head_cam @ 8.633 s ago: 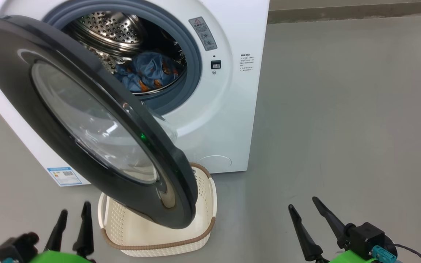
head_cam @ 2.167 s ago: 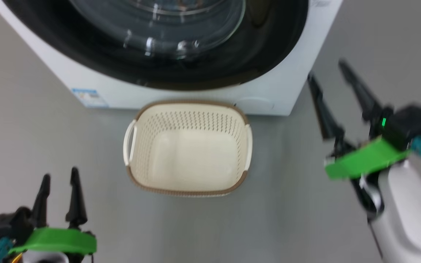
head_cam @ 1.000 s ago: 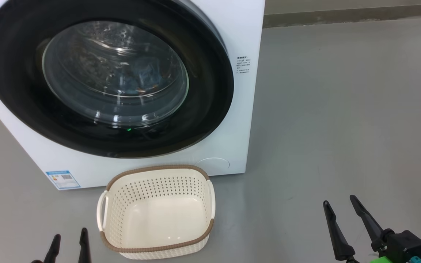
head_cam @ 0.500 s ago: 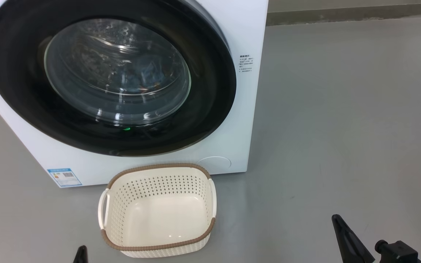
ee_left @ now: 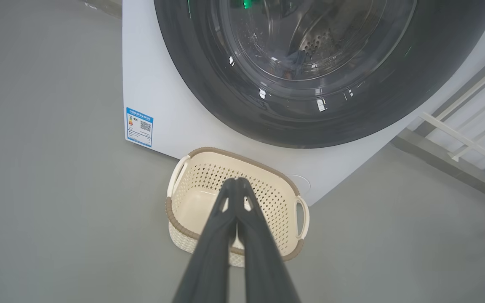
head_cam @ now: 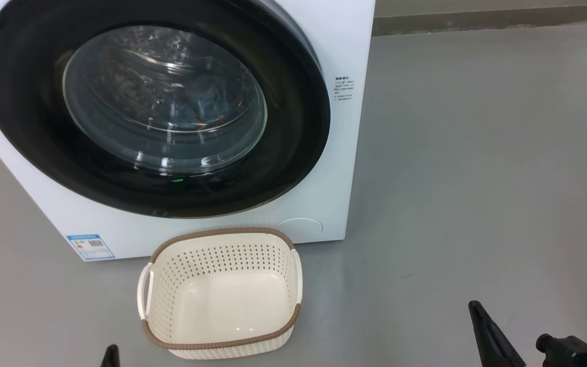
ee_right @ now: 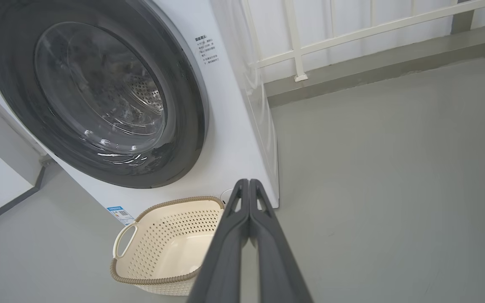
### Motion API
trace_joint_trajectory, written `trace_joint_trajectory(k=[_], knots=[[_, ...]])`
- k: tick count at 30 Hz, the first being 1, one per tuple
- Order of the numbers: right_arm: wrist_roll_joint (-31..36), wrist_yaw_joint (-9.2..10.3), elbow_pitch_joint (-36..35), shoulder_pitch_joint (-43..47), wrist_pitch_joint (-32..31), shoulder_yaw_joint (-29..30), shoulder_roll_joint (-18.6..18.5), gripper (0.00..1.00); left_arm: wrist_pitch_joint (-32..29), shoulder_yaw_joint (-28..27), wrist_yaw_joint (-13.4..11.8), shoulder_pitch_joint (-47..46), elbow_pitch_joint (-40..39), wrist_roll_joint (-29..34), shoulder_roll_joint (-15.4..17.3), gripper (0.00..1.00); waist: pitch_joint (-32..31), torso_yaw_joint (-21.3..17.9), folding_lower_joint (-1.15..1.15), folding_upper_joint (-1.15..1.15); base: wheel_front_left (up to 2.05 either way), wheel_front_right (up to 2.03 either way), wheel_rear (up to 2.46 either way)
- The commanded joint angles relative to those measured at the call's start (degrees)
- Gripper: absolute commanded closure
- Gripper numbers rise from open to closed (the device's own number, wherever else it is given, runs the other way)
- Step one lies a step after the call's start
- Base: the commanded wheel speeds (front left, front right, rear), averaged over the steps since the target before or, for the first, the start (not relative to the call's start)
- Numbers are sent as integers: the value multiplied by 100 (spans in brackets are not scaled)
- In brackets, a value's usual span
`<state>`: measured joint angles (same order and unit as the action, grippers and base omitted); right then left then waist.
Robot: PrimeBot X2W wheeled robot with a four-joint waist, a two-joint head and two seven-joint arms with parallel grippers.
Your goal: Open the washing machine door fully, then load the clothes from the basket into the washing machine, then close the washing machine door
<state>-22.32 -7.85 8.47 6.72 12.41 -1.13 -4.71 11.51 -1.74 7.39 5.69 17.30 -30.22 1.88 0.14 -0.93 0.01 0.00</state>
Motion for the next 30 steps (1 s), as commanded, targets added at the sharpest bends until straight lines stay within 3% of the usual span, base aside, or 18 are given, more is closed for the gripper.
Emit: trace_joint_trajectory(k=[1, 30], knots=[[-165, 6, -112, -231, -22, 14, -40, 100, -22, -70, 2, -221, -141, -114, 72, 100, 0, 1, -1, 0, 0, 0, 0], [-2116, 14, 65, -514, -453, 119, -51, 100, -509, -183, 4, -486, -191, -1778, 80, 100, 1, 26, -1, 0, 0, 0, 0]])
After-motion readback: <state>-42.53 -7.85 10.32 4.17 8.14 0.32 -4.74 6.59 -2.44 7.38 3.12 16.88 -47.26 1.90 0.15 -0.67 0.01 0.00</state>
